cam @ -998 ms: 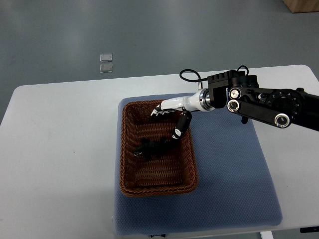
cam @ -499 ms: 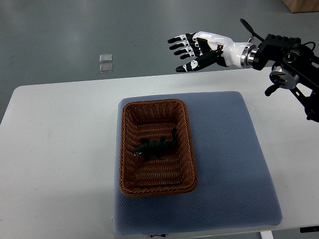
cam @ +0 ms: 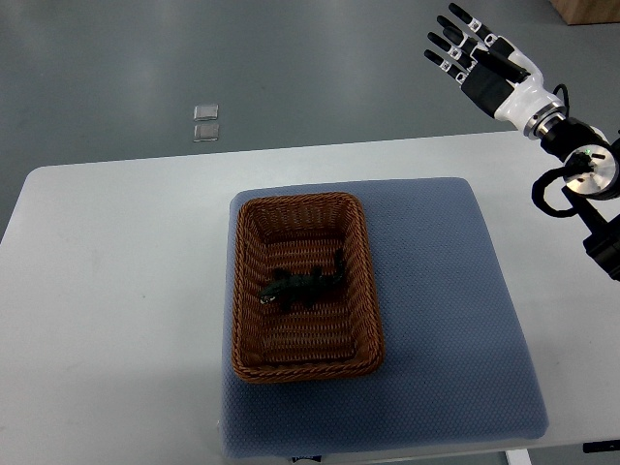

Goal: Place crocodile in brown basket with right hand

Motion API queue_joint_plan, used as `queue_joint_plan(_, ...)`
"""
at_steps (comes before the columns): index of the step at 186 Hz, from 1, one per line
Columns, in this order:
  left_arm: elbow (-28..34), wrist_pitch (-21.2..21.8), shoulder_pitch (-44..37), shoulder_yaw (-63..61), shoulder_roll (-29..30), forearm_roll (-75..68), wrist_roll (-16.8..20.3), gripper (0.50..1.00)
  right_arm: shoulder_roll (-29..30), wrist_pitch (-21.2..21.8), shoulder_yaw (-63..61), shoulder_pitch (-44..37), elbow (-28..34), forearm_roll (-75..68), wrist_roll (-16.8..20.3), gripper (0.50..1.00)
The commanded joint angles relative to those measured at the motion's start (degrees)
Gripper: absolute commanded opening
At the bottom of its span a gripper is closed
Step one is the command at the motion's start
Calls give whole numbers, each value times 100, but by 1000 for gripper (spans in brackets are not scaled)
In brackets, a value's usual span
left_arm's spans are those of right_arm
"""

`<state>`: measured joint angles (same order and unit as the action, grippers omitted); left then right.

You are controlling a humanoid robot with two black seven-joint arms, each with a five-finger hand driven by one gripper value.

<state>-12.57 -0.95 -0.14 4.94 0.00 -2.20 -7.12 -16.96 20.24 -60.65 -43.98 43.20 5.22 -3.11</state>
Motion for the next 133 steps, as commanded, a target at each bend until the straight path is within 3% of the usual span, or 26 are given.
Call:
queue_joint_plan(1,0,-1,-4,-2,0,0,0,1000,9,42,0,162,-145,-513,-120,917)
queue_joint_plan(35,0,7,-4,-2,0,0,0,1000,123,209,9,469,-356,-786,-559,928)
queue_joint_plan(133,0,-1,-4,-2,0,0,0,1000,510,261,9,768,-435,-786,-603,928)
